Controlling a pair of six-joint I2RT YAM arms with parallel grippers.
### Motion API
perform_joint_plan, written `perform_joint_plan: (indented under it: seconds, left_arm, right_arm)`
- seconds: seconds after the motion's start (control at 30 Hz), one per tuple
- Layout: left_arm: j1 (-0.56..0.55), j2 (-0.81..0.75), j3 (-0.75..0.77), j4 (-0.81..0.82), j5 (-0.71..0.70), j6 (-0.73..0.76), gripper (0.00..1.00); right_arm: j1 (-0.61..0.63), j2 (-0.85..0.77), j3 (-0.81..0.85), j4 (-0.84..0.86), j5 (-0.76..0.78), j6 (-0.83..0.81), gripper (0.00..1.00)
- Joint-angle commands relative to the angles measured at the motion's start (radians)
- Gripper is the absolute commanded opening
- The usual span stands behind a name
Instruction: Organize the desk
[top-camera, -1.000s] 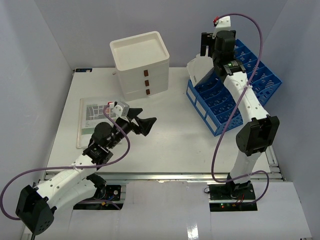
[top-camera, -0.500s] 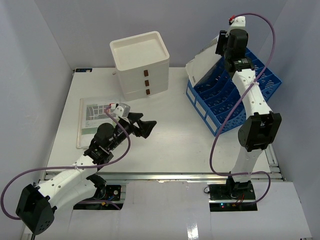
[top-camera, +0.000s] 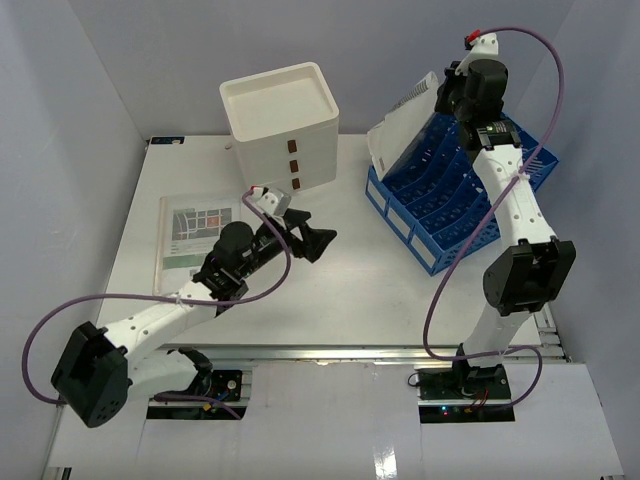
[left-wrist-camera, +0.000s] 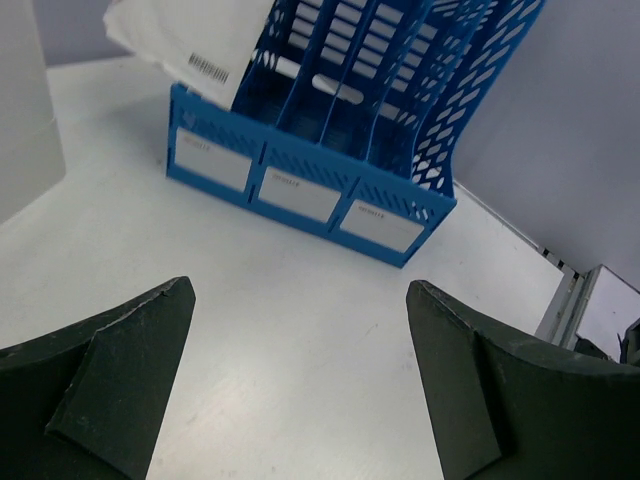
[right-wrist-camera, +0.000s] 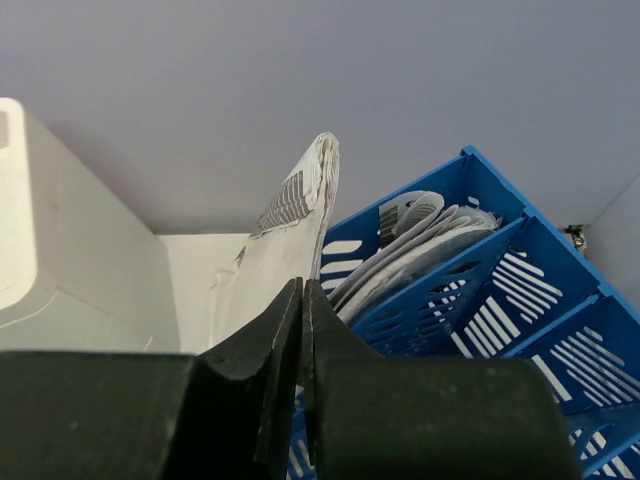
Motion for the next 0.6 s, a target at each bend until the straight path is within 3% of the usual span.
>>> perform_joint_plan:
  seconds: [0.0, 0.23, 0.57]
  left_arm:
    - [-0.043, 0.189, 0.176, 0.170, 0.055, 0.203, 0.98]
    - [-0.083, 0.568, 0.492, 0.319, 0.007, 0.464, 0.98]
    - [-0.106, 0.889, 0.812, 0.432, -0.095, 0.552, 0.98]
  right_arm:
    - [0.016, -0.078, -0.054, -0.036, -0.140, 0.086, 0.08]
    - [0.016, -0.132, -0.116, -0.033, -0.213, 0.139, 0.08]
    - [0.020, -0.164, -0.187, -0.030, -0.287, 0.146, 0.08]
